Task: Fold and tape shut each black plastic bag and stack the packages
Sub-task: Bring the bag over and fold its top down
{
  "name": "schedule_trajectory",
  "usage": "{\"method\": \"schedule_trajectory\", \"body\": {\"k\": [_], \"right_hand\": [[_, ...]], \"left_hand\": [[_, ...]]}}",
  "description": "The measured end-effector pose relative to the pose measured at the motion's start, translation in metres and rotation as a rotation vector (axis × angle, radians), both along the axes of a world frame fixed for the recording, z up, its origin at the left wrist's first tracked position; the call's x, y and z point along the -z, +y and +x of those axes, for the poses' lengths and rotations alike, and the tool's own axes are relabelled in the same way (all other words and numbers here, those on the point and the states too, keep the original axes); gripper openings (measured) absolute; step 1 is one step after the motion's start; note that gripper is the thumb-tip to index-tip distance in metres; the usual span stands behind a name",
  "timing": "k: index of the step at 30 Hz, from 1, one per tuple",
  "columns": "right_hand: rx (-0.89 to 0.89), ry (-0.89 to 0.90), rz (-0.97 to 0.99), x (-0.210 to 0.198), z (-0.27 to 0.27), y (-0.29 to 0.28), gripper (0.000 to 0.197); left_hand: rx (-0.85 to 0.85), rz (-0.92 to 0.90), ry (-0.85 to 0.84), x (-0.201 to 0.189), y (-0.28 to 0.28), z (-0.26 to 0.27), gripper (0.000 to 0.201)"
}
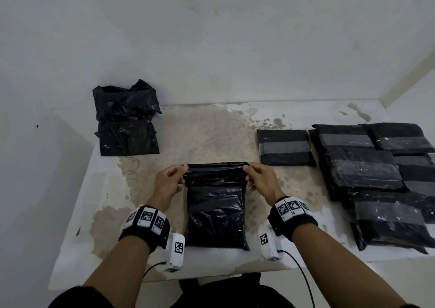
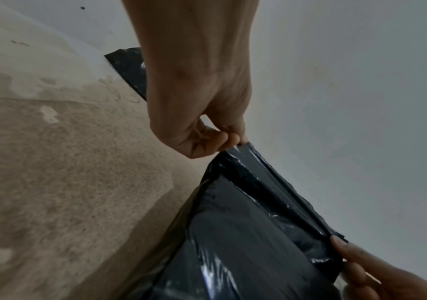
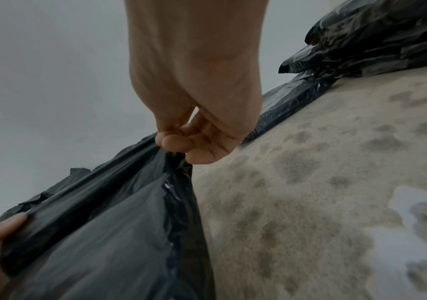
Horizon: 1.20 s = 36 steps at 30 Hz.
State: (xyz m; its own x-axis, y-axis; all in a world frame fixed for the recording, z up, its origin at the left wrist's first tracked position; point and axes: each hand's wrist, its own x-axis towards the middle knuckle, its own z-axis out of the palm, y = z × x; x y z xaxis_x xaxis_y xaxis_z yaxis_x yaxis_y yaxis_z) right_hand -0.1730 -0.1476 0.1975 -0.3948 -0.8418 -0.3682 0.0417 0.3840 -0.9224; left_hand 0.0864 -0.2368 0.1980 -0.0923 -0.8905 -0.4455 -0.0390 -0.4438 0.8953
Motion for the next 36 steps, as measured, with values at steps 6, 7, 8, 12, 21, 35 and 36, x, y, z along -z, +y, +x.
{"method": "schedule_trajectory", "body": {"k": [6,7,8,12,21,35,36], "right_hand": [[0.05,-0.079,-0.052,-0.009,0.006,0.0,0.012],[0.056,-0.082,-0.05,-0.01,0.006,0.0,0.013],[0.064,-0.082,-0.046,-0.01,0.006,0.0,0.015],[0.13,-0.08,-0.031,-0.01,0.009,-0.001,0.018],[0.091,-0.153,-0.057,-0.022,0.007,0.003,0.017],[-0.084,0.09,0.012,0.022,0.015,0.045,0.008],[-0.114,0.186,0.024,0.028,0.015,0.047,0.013]], "left_hand": [[0.057,0.009,-0.022,-0.014,-0.002,0.001,0.014],[0.06,0.005,-0.03,-0.016,-0.004,0.001,0.014],[0.059,-0.002,-0.041,-0.016,-0.005,0.001,0.013],[0.031,-0.026,-0.087,-0.012,-0.01,-0.001,0.015],[0.092,0.02,0.08,-0.02,-0.006,0.005,0.017],[0.194,0.036,-0.1,0.017,0.053,0.033,0.007],[0.211,0.004,-0.133,0.023,0.054,0.032,0.008]]}}
